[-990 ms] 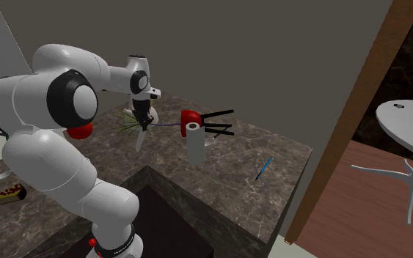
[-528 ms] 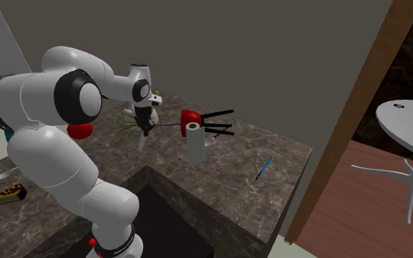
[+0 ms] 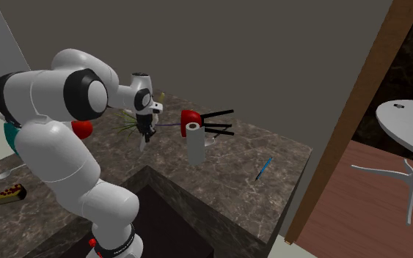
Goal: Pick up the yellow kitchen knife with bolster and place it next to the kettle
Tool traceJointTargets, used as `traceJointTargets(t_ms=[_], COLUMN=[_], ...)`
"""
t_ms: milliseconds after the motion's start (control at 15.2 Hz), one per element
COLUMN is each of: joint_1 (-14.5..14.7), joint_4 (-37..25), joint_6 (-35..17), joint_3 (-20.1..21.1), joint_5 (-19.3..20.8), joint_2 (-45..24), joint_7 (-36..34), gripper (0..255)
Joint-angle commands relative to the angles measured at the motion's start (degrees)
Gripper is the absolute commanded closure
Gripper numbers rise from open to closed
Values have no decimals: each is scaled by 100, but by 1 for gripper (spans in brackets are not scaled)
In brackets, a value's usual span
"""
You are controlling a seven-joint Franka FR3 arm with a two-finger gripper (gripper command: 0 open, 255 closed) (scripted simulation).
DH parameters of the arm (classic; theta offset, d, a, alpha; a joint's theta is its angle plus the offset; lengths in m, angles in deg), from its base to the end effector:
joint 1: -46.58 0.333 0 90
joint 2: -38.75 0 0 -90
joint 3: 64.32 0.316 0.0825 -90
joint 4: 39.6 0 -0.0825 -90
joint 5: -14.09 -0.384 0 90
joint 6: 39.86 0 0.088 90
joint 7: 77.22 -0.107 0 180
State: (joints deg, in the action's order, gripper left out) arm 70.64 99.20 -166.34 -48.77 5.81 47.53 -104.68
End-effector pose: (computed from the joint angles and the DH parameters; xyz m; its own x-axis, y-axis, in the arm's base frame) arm 0.3531 0.2981 0.3594 0.9886 0.1184 -0.0926 0.1161 -0.9928 -0.0298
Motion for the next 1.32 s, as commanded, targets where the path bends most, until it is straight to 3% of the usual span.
traceJointTargets(t_ms=[0,528,594,924,1188,1254], joint_1=[-8,-5,-1,-5,-33,-32], joint_4=[110,110,116,110,-304,-304], joint_6=[-220,-220,-217,-220,569,569], joint_3=[5,2,5,2,-68,-68], joint_5=[21,21,18,21,3,3], joint_2=[-158,-158,-149,-158,219,219], joint_7=[17,17,12,17,54,54], gripper=[255,255,0,0,0,0])
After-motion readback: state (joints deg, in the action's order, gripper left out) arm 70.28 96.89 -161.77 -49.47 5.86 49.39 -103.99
